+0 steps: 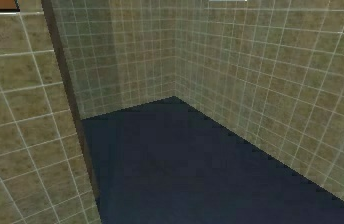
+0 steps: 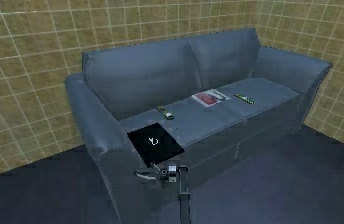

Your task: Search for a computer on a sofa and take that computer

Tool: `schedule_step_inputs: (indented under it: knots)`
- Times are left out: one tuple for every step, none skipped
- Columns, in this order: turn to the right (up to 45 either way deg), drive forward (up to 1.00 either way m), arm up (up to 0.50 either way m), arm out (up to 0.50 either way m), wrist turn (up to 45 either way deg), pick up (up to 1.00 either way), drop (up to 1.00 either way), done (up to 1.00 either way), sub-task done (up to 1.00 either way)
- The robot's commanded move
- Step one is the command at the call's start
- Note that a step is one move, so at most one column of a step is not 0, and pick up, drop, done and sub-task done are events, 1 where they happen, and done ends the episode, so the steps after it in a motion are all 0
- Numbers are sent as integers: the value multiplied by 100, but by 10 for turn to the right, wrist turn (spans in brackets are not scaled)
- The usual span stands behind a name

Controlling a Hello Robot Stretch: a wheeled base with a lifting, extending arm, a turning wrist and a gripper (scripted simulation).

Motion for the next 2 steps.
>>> schedule_step_inputs:
  knots:
    - [0,0,10,0,0,0,0,0,0]
    - [0,0,0,0,0,0,0,100,0]
